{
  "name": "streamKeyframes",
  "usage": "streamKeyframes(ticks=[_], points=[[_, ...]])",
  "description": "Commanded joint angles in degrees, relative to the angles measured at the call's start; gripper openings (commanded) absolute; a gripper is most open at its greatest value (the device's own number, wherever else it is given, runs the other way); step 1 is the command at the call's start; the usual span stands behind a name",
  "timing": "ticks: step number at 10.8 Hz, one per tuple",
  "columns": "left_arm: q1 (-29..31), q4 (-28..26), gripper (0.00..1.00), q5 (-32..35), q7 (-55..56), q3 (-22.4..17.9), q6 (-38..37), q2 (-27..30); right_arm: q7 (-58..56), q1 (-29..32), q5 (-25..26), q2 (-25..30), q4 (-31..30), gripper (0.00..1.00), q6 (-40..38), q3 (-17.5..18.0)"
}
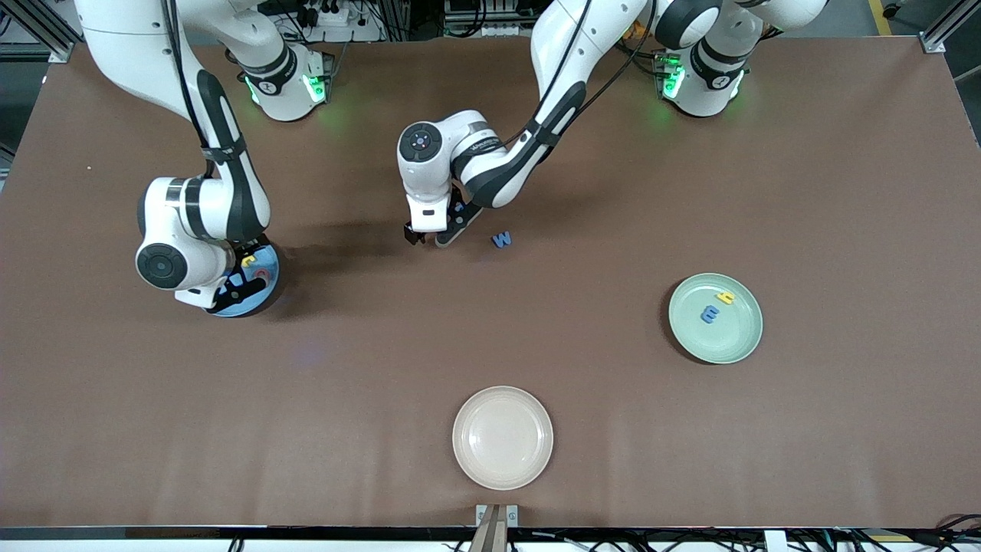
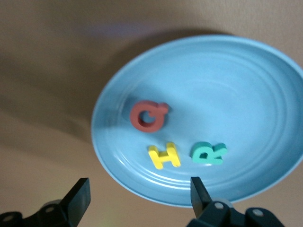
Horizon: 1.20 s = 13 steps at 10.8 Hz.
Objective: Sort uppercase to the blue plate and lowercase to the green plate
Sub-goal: 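Release the yellow H while the left gripper lowers to the pink w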
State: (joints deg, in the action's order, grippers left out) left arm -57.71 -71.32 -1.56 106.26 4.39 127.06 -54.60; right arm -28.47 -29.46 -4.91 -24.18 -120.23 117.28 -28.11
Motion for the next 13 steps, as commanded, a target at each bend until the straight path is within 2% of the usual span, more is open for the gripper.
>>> streamKeyframes(ticks=[1, 5, 7, 11, 12, 13], points=[[-0.9, 3.7, 1.0, -1.6, 1.0, -0.4, -2.7, -2.0, -0.3, -0.2, -5.5, 1.4, -0.3, 0.94, 1.5, 1.1], [-1.8, 5.8, 1.0, -2.1, 3.1, -0.3, -2.9, -3.1, 2.7, -0.2, -7.0, 1.4, 0.7, 0.93, 2.6, 5.4], [-1.7, 7.6, 1.0, -2.1, 3.1, -0.3, -2.9, -4.9, 2.8, -0.2, -8.9, 1.3, 1.4, 0.93, 3.0, 5.9], [-2.0, 8.7, 1.0, -2.1, 3.2, -0.3, -2.7, -6.0, 2.8, -0.7, -8.8, 1.2, 1.8, 0.94, 5.2, 6.7], [-2.1, 8.7, 0.98, -2.1, 3.2, -0.3, -2.7, -6.0, 2.8, -0.6, -8.9, 1.1, 1.8, 0.96, 6.4, 6.8], [-2.1, 8.7, 0.9, -2.1, 3.2, -0.3, -2.7, -6.0, 2.8, -0.7, -8.9, 0.8, 1.7, 0.96, 7.2, 6.8]])
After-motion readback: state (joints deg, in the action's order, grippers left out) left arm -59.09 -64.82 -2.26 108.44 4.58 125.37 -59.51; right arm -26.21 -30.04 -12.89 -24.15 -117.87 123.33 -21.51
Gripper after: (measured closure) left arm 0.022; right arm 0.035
